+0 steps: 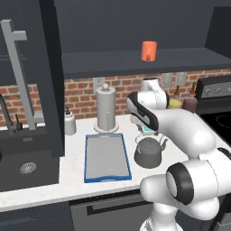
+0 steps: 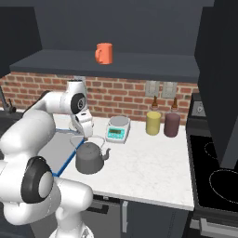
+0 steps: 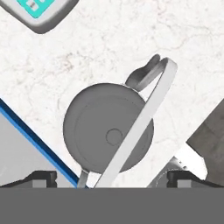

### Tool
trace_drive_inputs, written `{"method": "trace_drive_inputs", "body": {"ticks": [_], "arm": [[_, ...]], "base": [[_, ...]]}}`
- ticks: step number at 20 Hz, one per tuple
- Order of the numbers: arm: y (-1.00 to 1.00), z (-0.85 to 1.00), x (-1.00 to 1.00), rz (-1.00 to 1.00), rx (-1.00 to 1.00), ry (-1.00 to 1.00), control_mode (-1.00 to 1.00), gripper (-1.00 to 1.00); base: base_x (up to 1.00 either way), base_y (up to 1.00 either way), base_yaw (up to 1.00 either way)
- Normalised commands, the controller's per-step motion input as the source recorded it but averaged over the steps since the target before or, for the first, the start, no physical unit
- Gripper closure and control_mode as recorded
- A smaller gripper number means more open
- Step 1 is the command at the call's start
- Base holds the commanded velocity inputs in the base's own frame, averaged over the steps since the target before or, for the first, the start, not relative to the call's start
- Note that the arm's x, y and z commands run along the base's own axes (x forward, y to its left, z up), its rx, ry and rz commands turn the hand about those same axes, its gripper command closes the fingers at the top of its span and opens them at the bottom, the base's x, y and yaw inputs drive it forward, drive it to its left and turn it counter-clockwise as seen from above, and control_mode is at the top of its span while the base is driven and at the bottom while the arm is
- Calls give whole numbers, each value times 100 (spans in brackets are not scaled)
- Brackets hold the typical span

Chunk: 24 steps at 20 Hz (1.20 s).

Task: Pick the kettle from the counter and place it on the tray. Then pick the mug from the cabinet and place it on the tray. Then close the cabinet doors.

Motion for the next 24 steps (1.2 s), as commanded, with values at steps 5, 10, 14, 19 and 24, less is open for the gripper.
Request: {"method": "trace_drive_inputs", "body": {"ticks": [5,10,14,19,24], "arm": [[0,-19,15,-7,2,0,-100,-100],[5,-22,10,-7,0,0,-100,-100],[6,-20,2,-6,0,0,-100,-100],[0,-12,0,-2,0,0,-100,100],[0,0,0,0,0,0,-100,100]], "base": [[0,0,0],[0,0,0],[0,0,0],[0,0,0],[0,0,0]]}}
